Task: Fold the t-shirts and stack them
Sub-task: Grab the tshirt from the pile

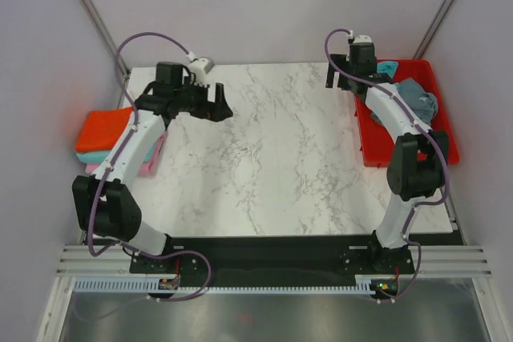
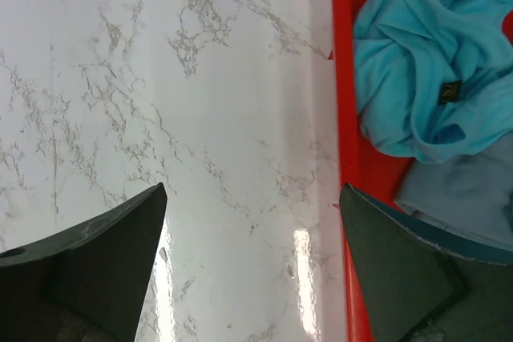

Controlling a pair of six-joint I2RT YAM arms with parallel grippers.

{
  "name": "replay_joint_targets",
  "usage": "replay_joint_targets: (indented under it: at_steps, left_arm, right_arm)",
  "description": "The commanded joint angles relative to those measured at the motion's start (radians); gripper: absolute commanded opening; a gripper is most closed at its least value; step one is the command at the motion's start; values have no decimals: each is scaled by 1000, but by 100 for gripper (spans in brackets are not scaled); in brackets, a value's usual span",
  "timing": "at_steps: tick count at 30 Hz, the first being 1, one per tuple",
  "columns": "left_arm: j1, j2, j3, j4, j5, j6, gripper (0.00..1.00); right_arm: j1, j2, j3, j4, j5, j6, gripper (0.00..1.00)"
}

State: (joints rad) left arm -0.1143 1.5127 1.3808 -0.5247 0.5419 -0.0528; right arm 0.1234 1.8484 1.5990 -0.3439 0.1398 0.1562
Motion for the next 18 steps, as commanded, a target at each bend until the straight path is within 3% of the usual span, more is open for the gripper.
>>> replay_joint_targets:
  at_steps: [1,6,9,13,18]
  left_arm:
    - [-140,12,-6,-44,-279,223,99]
    - [-232,110,142,-73,-283,257,99]
    - [-277,225,349,-110,-278,235,99]
    - [-321,320,419,-90,-356,214,99]
    - [-323,375,423,-64,-373,191,95]
  right_arm:
    - [38,57,87,25,73,-9,98]
    - [36,146,183,-1,136,-124,98]
    - [-2,196,274,-4,173,-118,98]
    - [-83,259,361,-12,95,-61,98]
    - [-117,296,363,-18,66,-115,97]
